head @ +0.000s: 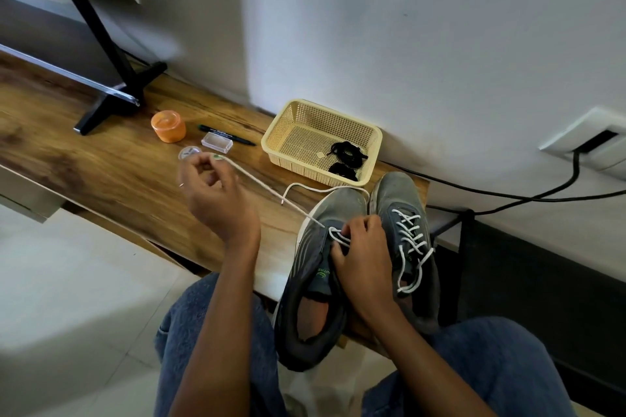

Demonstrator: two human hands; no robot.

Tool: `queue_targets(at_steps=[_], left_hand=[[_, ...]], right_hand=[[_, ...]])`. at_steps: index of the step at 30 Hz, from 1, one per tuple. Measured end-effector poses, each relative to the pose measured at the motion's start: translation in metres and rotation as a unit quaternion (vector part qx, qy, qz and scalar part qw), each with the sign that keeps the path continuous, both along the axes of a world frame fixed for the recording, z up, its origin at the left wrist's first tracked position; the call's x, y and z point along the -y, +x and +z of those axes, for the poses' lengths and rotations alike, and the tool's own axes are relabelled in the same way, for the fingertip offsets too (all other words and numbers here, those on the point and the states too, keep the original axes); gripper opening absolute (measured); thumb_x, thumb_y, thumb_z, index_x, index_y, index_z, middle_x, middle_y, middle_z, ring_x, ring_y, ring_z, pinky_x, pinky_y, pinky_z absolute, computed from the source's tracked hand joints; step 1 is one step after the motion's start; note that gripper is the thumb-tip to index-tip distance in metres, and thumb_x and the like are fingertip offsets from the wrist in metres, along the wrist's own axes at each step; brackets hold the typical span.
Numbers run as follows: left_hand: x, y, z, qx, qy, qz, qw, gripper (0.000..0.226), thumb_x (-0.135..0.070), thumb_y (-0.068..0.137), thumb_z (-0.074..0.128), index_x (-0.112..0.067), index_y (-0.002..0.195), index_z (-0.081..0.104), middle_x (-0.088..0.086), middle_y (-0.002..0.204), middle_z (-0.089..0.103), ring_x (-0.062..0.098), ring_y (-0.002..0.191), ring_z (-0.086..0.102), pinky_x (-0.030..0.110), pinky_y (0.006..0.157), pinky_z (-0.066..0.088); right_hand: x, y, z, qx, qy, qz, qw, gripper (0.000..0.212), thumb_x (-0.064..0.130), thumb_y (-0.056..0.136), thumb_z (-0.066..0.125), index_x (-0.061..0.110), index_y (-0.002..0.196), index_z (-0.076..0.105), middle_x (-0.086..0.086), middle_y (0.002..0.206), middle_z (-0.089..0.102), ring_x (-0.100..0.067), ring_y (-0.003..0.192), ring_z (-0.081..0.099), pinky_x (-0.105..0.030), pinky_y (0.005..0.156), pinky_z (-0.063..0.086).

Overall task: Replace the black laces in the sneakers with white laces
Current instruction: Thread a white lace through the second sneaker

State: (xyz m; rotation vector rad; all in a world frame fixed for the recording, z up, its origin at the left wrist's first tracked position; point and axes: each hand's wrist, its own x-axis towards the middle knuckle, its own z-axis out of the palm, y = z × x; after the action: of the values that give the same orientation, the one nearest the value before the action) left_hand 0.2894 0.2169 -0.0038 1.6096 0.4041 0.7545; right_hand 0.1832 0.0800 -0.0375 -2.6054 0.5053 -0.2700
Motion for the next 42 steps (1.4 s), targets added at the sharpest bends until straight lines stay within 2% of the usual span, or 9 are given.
queue_targets(at_steps=[3,7,11,17,22,28,32,36,42], left_hand=[[0.007,-0.006,-0.002,-0.138,0.076,-0.193,0.969,0.014,-0.016,0.097,0.052,-0.007,0.106,0.058,-0.009,0.088,0.055,-0.003,0.073,0.051,0.005,0.059,0.042],[0.017,-0.010,-0.018,-0.245,0.187,-0.474,0.825,0.013,-0.019,0.092,0.062,-0.020,0.105,0.064,-0.007,0.100,0.061,0.005,0.085,0.055,0.020,0.068,0.044],[0.024,-0.014,-0.031,-0.280,0.292,-0.506,0.762,0.023,-0.014,0.080,0.075,-0.036,0.084,0.068,-0.003,0.107,0.066,0.014,0.096,0.060,0.035,0.086,0.050],[0.026,-0.018,-0.022,-0.262,0.392,-0.419,0.776,0.008,-0.031,0.086,0.069,-0.031,0.078,0.066,-0.010,0.086,0.064,0.012,0.083,0.060,0.032,0.075,0.046],[0.014,-0.009,-0.006,-0.234,0.142,-0.368,0.889,0.008,-0.018,0.089,0.066,-0.023,0.083,0.067,-0.010,0.081,0.068,0.006,0.067,0.062,0.023,0.059,0.046],[0.017,-0.014,-0.012,-0.322,0.155,-0.517,0.778,0.012,-0.021,0.088,0.059,-0.029,0.091,0.068,-0.004,0.092,0.068,0.021,0.089,0.065,0.040,0.082,0.053],[0.025,-0.018,-0.021,-0.299,0.214,-0.538,0.759,0.009,-0.023,0.081,0.074,-0.021,0.089,0.071,-0.003,0.084,0.069,0.016,0.081,0.064,0.034,0.077,0.052],[0.032,-0.017,-0.026,-0.283,0.261,-0.478,0.789,0.009,-0.025,0.085,0.072,-0.016,0.086,0.075,0.004,0.082,0.072,0.019,0.079,0.066,0.032,0.068,0.051],[0.034,-0.015,-0.026,-0.243,0.167,-0.361,0.884,0.016,-0.021,0.095,0.058,-0.018,0.079,0.061,0.001,0.078,0.069,0.013,0.067,0.069,0.038,0.064,0.057]], right_hand=[[-0.001,0.000,-0.002,0.002,-0.009,0.006,1.000,0.012,0.006,0.078,0.066,0.007,0.084,0.055,-0.009,0.094,0.047,-0.026,0.086,0.047,-0.038,0.069,0.043],[0.000,0.001,-0.002,-0.017,-0.016,0.007,1.000,0.009,0.011,0.081,0.063,0.008,0.083,0.054,-0.008,0.092,0.048,-0.025,0.088,0.046,-0.038,0.071,0.043],[0.001,0.001,-0.003,-0.018,-0.021,0.004,1.000,0.010,0.012,0.082,0.063,0.008,0.083,0.054,-0.008,0.092,0.049,-0.025,0.087,0.046,-0.038,0.070,0.042],[0.002,0.001,-0.002,-0.020,-0.019,-0.005,1.000,0.009,0.013,0.083,0.060,0.009,0.080,0.053,-0.008,0.091,0.048,-0.025,0.086,0.046,-0.034,0.067,0.038],[0.001,0.000,-0.002,-0.019,-0.018,-0.013,1.000,0.009,0.012,0.085,0.058,0.007,0.079,0.054,-0.010,0.091,0.049,-0.026,0.087,0.047,-0.033,0.067,0.036],[0.000,0.003,-0.002,-0.024,-0.024,-0.015,0.999,0.009,0.013,0.085,0.059,0.005,0.082,0.055,-0.011,0.093,0.049,-0.027,0.088,0.048,-0.036,0.069,0.040],[0.001,0.002,-0.001,-0.028,-0.023,-0.010,0.999,0.010,0.014,0.085,0.060,0.005,0.083,0.055,-0.012,0.094,0.050,-0.028,0.088,0.049,-0.037,0.069,0.039],[0.001,0.003,-0.001,-0.037,-0.021,-0.008,0.999,0.010,0.014,0.086,0.058,0.005,0.083,0.054,-0.012,0.094,0.050,-0.029,0.086,0.050,-0.037,0.068,0.038],[0.000,0.004,0.002,-0.026,-0.008,-0.004,1.000,0.010,0.010,0.083,0.058,0.005,0.078,0.051,-0.012,0.089,0.049,-0.029,0.080,0.050,-0.032,0.062,0.032]])
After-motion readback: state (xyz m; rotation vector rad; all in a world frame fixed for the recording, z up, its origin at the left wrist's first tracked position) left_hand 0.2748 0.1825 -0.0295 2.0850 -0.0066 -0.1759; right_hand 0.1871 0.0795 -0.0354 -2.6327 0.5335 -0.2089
